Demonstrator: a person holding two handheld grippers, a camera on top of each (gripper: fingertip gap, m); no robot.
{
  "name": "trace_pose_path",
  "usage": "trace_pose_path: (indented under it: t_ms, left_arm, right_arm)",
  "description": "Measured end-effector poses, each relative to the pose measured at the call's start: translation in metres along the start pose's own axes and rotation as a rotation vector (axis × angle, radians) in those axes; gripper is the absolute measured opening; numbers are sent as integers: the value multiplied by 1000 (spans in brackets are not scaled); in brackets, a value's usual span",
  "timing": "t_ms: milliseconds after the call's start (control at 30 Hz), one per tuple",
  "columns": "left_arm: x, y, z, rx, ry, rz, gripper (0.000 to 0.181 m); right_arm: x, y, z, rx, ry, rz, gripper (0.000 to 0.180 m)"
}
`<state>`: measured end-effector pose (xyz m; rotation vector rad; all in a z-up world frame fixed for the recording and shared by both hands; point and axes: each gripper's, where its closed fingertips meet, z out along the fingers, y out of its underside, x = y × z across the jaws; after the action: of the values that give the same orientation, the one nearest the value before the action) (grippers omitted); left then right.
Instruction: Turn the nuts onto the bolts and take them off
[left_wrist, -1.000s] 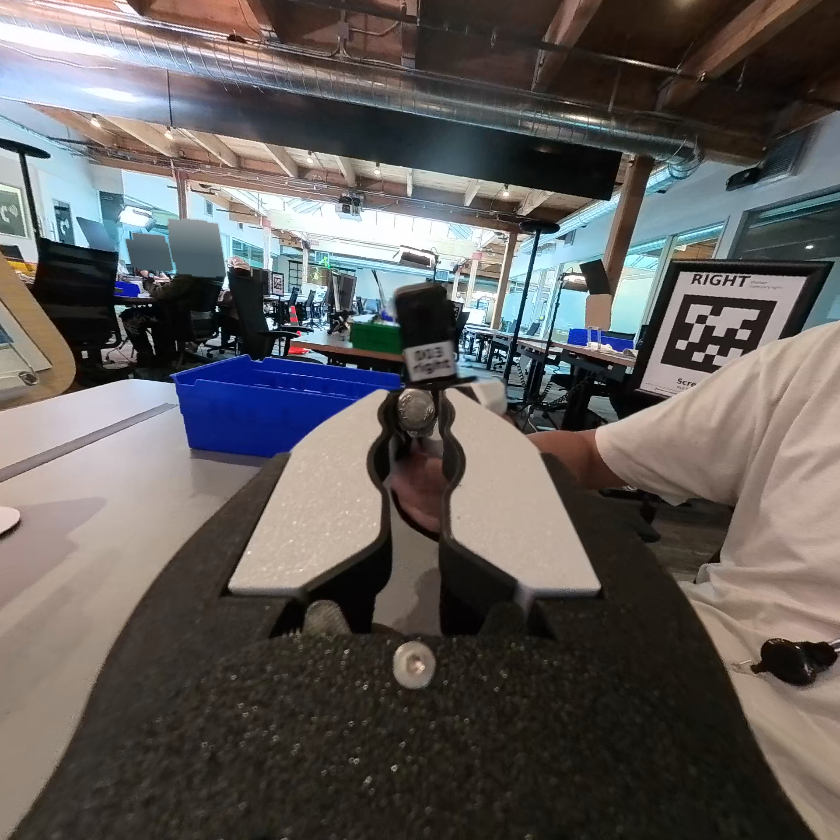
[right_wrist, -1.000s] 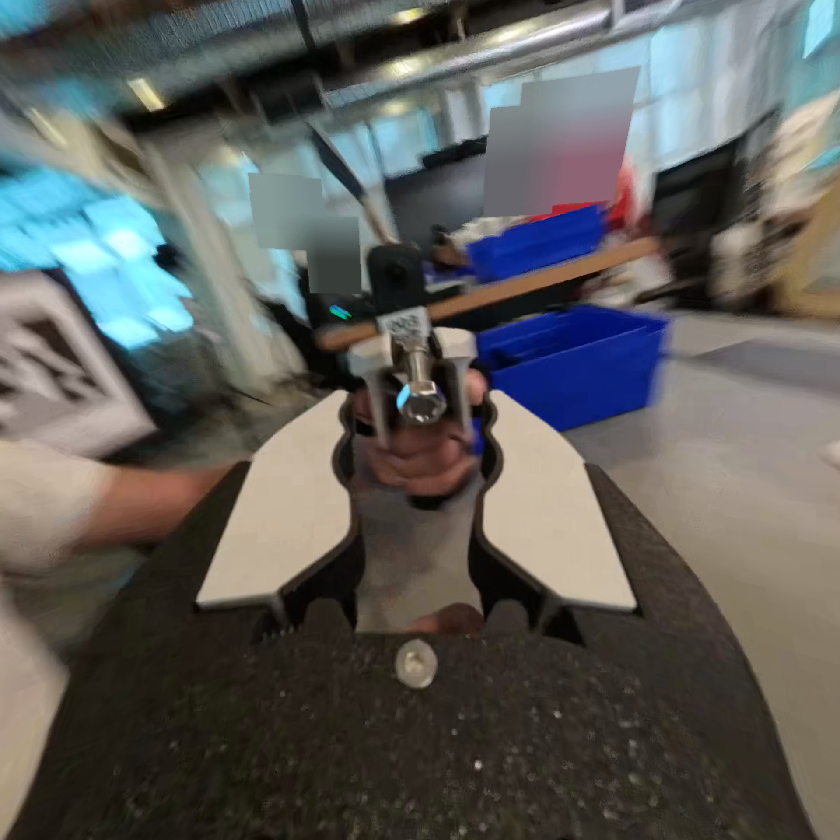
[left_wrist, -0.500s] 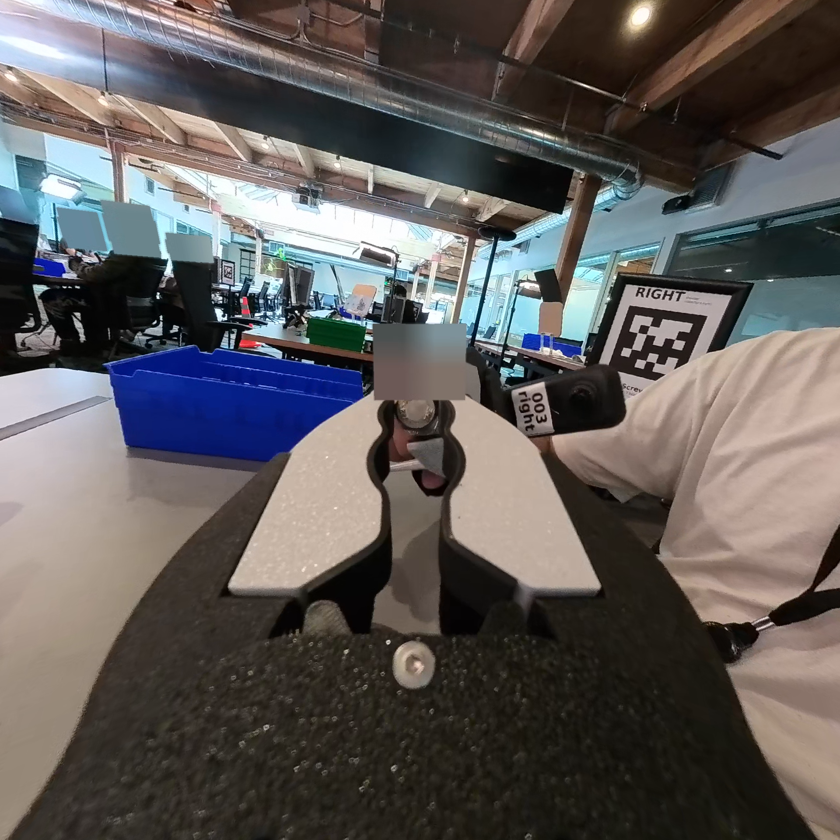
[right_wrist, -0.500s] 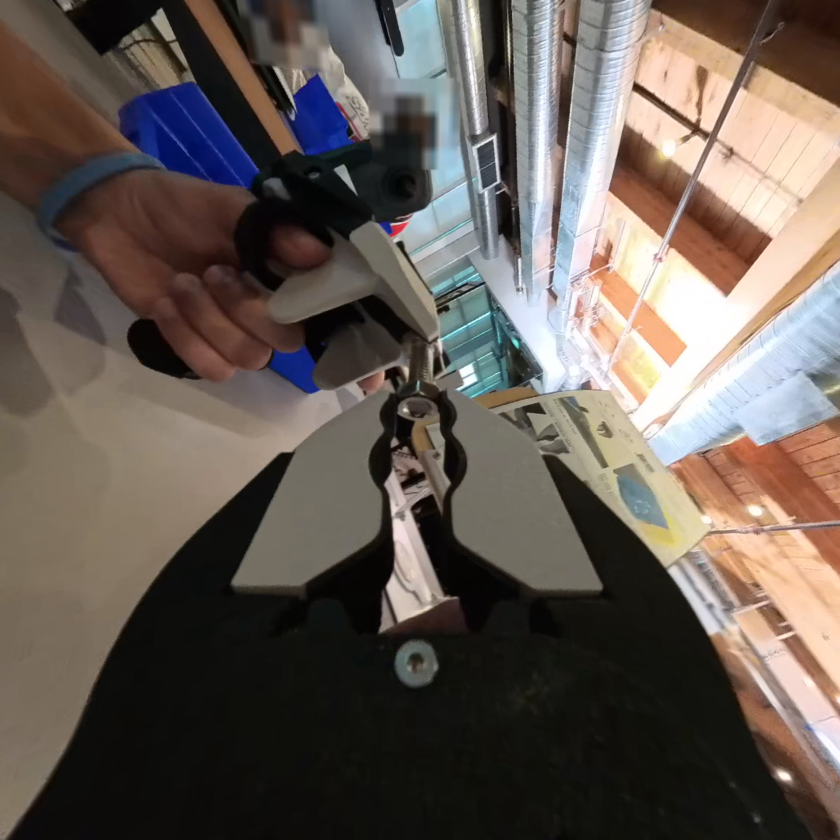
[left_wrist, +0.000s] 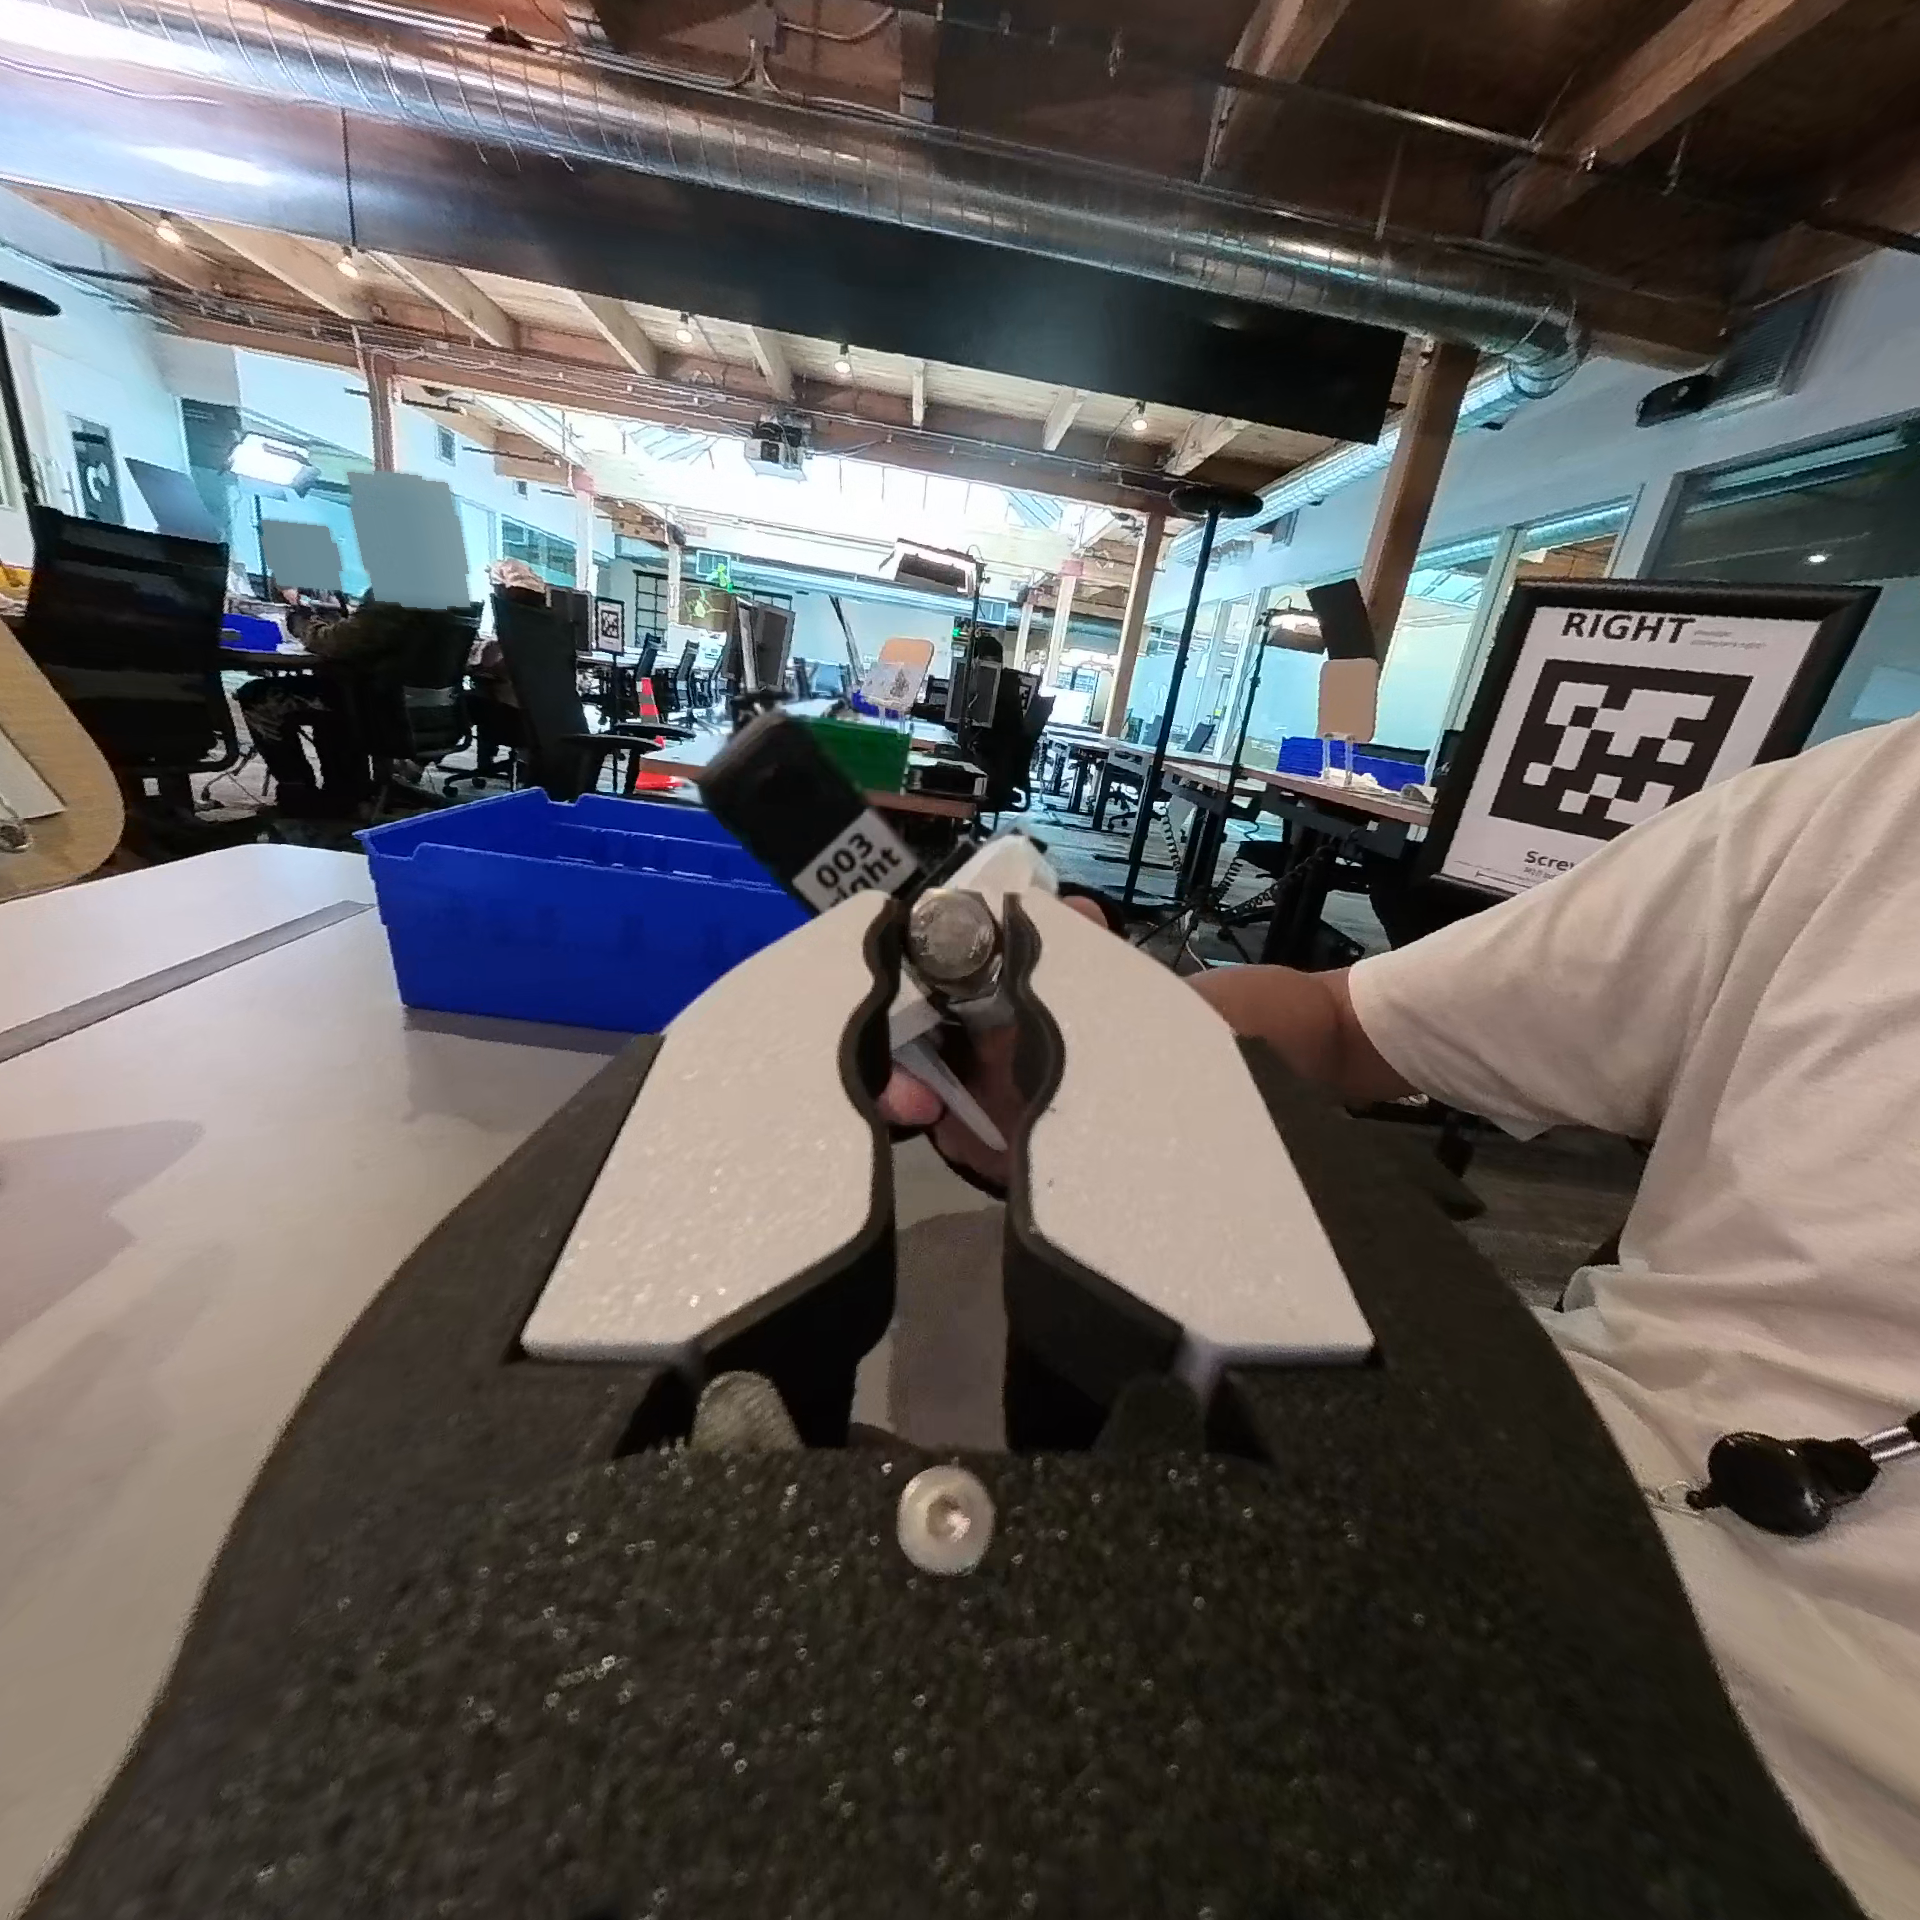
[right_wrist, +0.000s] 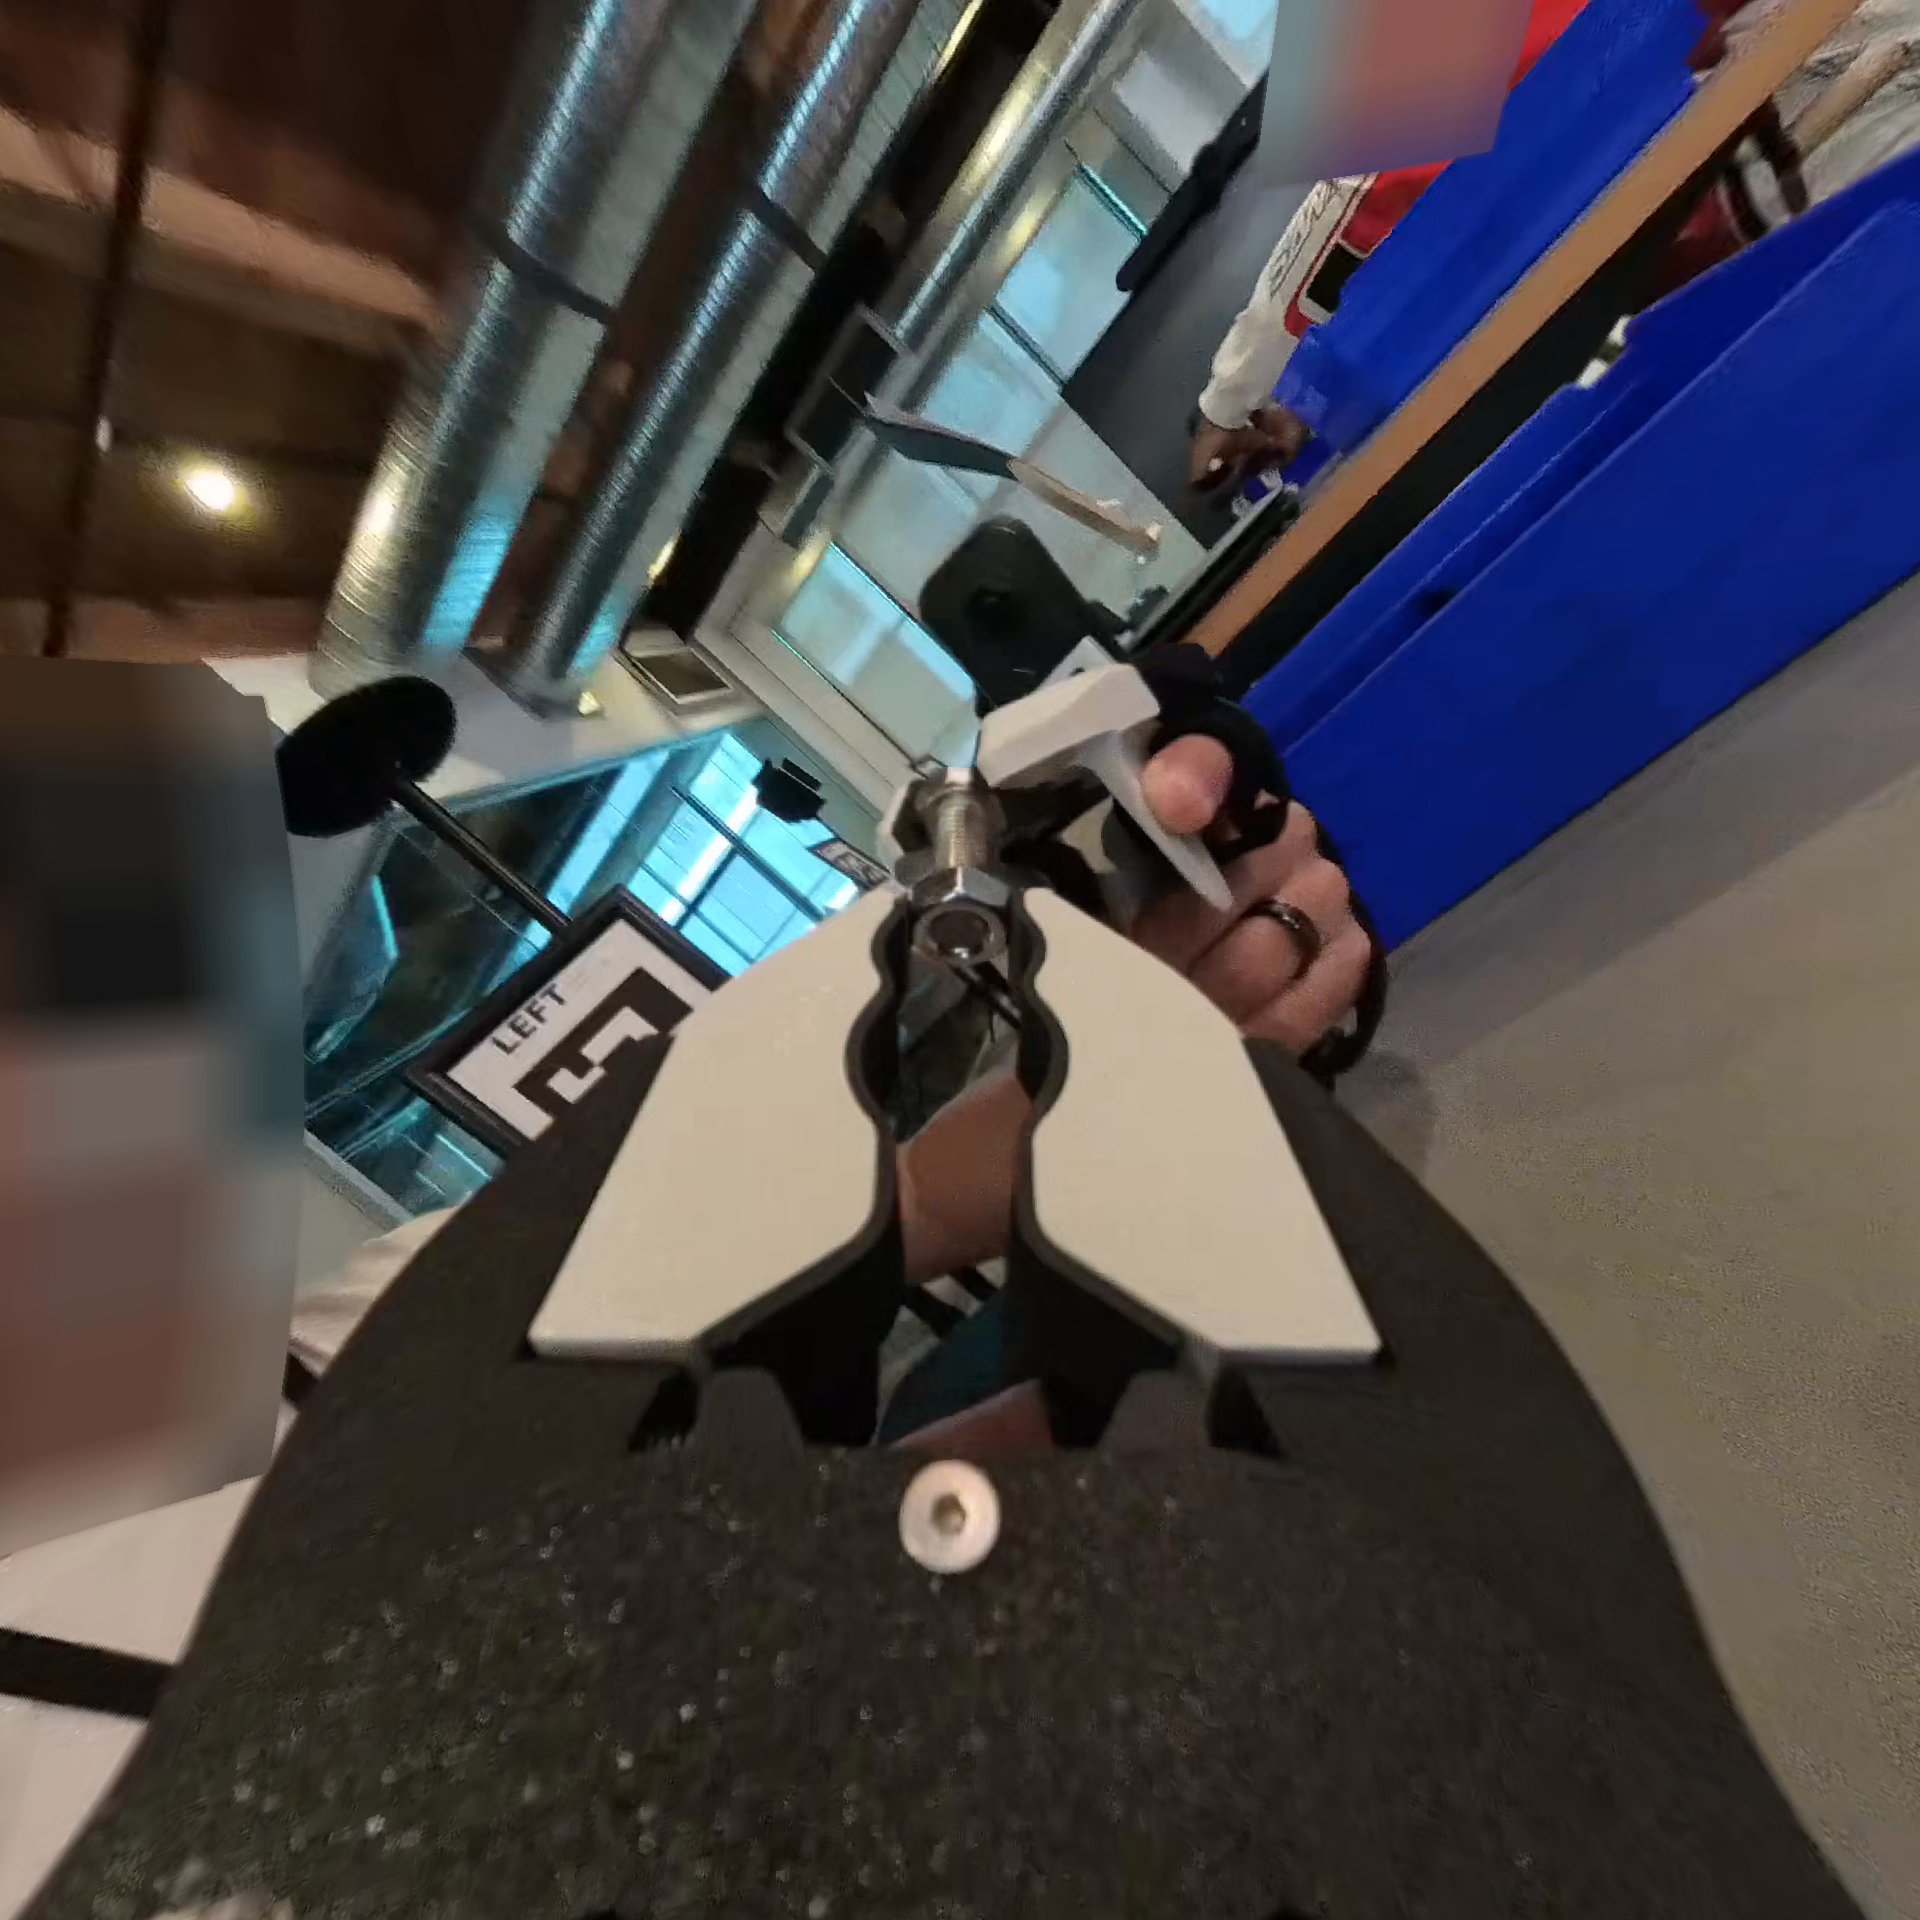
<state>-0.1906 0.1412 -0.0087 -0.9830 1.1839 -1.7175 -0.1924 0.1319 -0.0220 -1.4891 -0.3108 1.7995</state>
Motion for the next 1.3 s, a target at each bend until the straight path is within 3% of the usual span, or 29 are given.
trace_pose_path:
  t_ms: [67, 133, 267, 433, 500, 567, 667, 800, 1133, 1233, 1300]
  left_arm:
    - [1, -1, 0, 6, 12, -14, 18]
    - [1, 0, 1, 4, 8, -12, 18]
    - [1, -2, 0, 14, 18, -34, 18]
    - [2, -3, 0, 20, 31, -52, 18]
    - [1, -2, 1, 18, 29, -53, 18]
    - [2, 0, 2, 11, 32, -53, 18]
    - [3, 0, 1, 7, 35, -53, 18]
    - [5, -3, 1, 18, 41, -45, 18]
    - [4, -6, -1, 17, 21, -15, 19]
    - [1, -6, -3, 19, 2, -6, 18]
    - [0, -7, -3, 19, -1, 1, 18]
  right_arm:
    - [-2, 1, 0, 22, 11, -107, 18]
    - [-2, 1, 0, 37, 80, -323, 36]
    - [13, 2, -7, -85, 402, -956, 54]
    - [13, -17, -21, -209, 878, -1905, 43]
    - [12, -10, -16, -280, 924, -2217, 38]
    - [10, -1, -9, -282, 905, -2349, 33]
    - [8, -7, -8, -233, 941, -2287, 19]
    - [5, -8, -7, -208, 859, -2102, 18]
    - [5, 8, 4, -56, 196, -524, 17]
    - [-5, -3, 2, 63, -41, -31, 17]
    - [-4, -3, 3, 74, -102, 97, 17]
